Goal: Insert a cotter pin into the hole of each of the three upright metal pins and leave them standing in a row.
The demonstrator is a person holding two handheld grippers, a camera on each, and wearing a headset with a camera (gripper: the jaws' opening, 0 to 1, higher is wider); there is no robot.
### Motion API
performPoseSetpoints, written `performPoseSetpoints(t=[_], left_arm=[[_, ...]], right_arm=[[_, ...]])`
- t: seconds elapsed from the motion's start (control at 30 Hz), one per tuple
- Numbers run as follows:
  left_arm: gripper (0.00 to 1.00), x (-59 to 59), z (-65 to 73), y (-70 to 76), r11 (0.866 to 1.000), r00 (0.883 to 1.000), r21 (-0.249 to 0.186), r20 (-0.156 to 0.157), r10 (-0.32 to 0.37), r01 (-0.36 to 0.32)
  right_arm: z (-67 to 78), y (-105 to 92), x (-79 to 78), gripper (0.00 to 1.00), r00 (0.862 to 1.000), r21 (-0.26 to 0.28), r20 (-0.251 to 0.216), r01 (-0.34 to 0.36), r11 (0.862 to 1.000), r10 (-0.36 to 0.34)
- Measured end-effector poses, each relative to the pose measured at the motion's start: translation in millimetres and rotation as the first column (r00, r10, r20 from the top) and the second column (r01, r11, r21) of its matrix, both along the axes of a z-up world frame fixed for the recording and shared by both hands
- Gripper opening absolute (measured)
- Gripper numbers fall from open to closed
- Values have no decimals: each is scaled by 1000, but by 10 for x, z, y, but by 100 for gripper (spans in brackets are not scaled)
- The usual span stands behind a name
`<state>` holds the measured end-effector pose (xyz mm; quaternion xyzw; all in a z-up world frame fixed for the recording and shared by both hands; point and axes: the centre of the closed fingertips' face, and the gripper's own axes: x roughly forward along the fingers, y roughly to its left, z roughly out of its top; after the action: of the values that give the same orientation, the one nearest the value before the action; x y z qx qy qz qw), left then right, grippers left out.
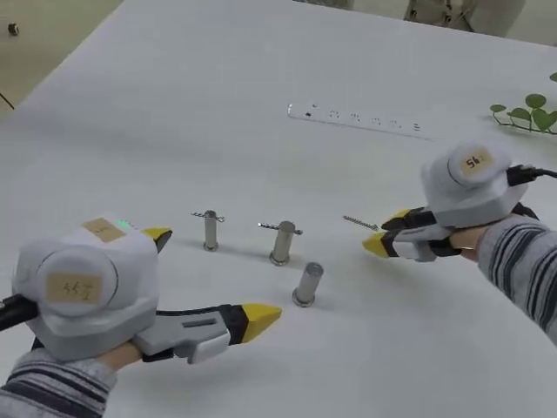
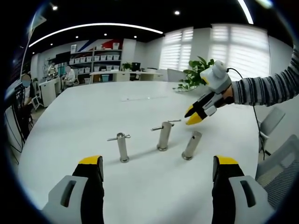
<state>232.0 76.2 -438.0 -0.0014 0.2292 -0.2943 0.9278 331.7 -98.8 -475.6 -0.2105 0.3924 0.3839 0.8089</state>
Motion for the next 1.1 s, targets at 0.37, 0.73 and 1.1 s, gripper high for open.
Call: performPoseSetpoints(t=[0.37, 0.73, 1.1], left_arm=[[93, -6, -13, 5, 1000, 1000, 9, -1, -2, 2], [92, -14, -29, -5, 1000, 1000, 11, -8, -8, 9], [90, -39, -48, -7, 999, 1000, 31, -18, -24, 25]], right_arm=[[-91, -10, 255, 17, 999, -56, -14, -38, 998, 37], [-166, -59, 272, 5, 994, -135, -74, -93, 986, 84], [-165, -47, 268, 0, 973, -222, -89, -227, 948, 212]])
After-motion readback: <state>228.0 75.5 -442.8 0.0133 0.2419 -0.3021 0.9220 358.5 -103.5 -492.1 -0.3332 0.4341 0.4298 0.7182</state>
